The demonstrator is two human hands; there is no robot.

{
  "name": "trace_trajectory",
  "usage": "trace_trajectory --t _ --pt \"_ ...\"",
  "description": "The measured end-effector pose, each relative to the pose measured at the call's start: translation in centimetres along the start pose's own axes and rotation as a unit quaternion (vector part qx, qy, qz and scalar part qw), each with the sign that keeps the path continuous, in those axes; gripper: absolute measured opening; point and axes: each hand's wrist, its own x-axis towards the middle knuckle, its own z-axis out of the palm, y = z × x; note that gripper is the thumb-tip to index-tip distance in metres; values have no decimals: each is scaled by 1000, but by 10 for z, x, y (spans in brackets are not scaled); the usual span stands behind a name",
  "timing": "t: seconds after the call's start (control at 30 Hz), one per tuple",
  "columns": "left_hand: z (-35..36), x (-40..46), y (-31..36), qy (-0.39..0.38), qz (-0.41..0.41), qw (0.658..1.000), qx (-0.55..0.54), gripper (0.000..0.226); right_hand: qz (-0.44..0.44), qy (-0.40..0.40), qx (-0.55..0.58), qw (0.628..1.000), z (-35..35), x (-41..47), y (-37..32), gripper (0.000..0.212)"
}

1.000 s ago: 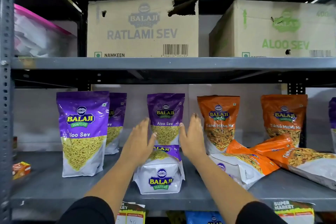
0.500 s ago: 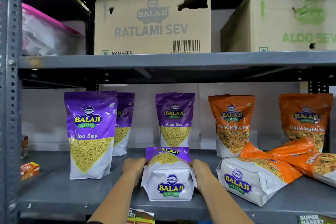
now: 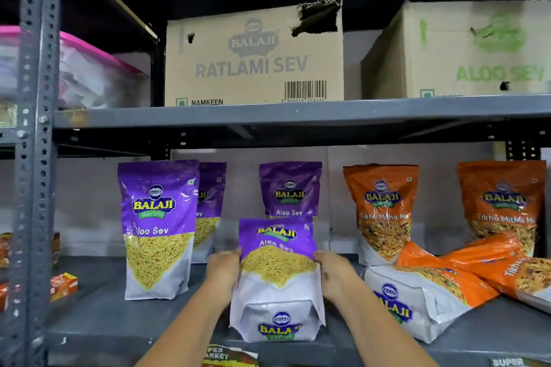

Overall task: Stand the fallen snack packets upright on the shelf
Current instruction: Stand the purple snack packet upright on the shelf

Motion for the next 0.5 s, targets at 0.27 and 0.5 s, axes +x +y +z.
trace_trajectory --t 0.27,0.5 --pt "-6 -25 60 -34 163 961 -220 21 -140 -148 74 976 8 -29 -39 37" --pt "1 -41 52 -15 211 946 -248 19 -182 -171 113 962 1 -41 -42 33"
